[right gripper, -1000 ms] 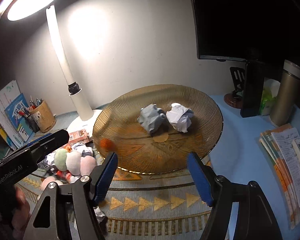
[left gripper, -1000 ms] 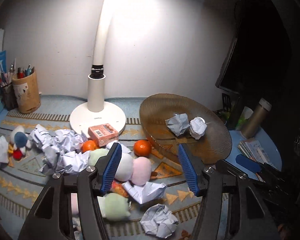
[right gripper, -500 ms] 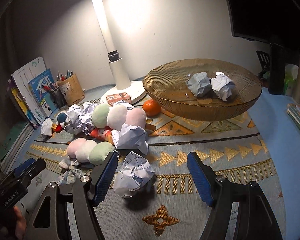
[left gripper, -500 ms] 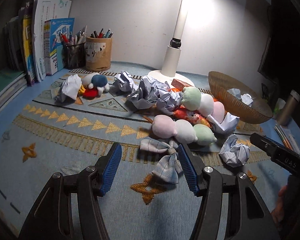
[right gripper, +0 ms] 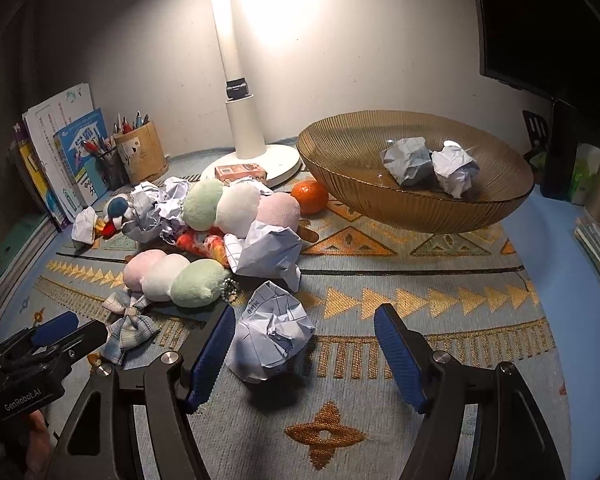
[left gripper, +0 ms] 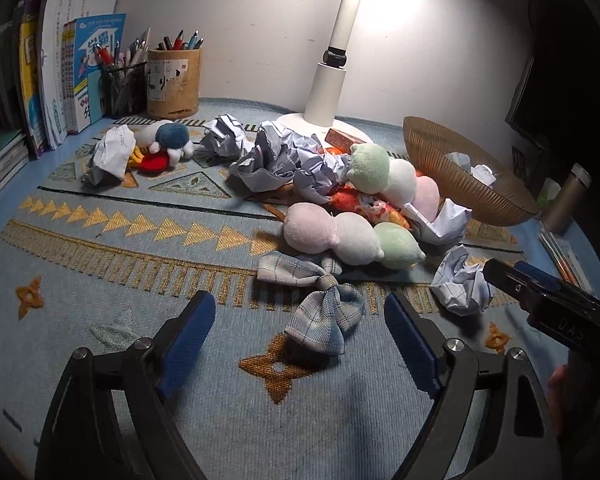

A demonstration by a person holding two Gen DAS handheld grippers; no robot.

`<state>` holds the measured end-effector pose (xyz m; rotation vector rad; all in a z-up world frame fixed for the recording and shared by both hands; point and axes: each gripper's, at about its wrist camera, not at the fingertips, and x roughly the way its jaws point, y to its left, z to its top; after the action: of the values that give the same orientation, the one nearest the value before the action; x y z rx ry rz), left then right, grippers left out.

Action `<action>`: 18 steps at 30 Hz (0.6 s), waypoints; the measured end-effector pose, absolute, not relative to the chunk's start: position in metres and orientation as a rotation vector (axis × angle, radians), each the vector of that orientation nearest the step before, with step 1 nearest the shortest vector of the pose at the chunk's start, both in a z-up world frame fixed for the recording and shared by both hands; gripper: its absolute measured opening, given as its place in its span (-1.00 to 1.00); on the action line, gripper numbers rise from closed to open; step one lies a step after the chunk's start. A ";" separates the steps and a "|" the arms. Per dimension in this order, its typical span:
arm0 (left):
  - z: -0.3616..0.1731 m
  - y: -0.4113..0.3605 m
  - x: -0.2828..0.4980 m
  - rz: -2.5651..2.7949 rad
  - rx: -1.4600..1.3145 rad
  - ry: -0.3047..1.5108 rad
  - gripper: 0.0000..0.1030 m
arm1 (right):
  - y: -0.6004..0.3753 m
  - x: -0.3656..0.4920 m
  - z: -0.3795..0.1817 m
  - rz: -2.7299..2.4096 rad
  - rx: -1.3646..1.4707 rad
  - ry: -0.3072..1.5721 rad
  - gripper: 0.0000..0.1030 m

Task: Organize objects
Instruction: 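Move both grippers back toward the remaining items on the rug, then grasp the plaid fabric bow with the left gripper while the right grasps a paper ball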

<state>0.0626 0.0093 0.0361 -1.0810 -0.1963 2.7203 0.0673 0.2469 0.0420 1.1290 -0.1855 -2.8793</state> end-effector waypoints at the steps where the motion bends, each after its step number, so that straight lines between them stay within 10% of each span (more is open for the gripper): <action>1: 0.037 0.011 0.062 2.709 -1.079 -0.209 0.67 | 0.247 0.068 0.042 -2.858 1.146 -0.205 0.37; 12: 0.024 0.034 0.046 2.693 -1.225 -0.111 0.64 | 0.230 0.053 0.029 -2.766 1.306 -0.130 0.41; 18: 0.017 0.035 0.042 2.674 -1.273 -0.101 -0.13 | 0.228 0.046 0.018 -2.724 1.349 -0.121 0.40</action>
<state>0.0417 0.0354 0.0174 -1.2727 -0.1014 2.6741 0.0456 0.2282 0.0176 1.3486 -0.1210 -2.7235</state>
